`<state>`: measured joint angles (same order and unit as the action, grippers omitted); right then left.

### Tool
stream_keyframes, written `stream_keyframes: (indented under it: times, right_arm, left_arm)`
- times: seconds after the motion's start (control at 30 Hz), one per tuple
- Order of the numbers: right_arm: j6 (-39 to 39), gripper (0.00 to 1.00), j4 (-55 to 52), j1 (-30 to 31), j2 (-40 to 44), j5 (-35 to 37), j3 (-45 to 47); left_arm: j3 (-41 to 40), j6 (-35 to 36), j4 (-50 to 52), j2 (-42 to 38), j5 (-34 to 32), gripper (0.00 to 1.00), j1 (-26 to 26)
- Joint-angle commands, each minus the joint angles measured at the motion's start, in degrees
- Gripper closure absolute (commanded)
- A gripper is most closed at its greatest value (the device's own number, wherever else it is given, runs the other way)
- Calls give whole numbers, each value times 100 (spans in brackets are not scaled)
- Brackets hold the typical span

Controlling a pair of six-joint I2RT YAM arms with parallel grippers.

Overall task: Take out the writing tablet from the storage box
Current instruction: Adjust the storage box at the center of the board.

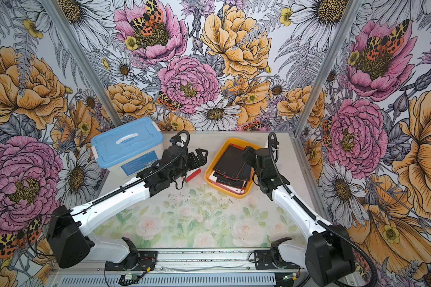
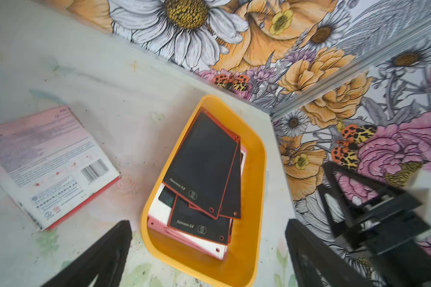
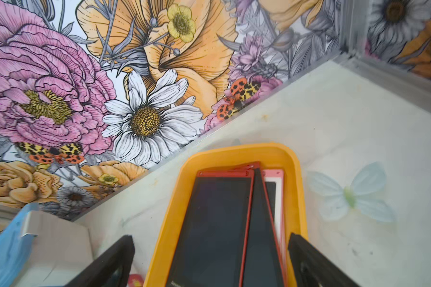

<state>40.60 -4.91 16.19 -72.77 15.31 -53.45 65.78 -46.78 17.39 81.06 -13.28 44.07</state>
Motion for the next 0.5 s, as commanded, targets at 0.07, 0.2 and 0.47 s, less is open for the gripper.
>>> stream_keyframes:
  times: [0.07,0.2,0.47]
  right_arm:
    - [-962,1,-497,-67,-272,947,-372]
    - [-910,0,-489,-60,-415,1086,-321]
    - [-189,0,-543,81,-284,1163,74]
  left_arm:
    - [-268,-349,683,4,180,1,129]
    - [-481,158,678,-11,1053,1,54]
    - [-869,741,625,137,2725,1,-451]
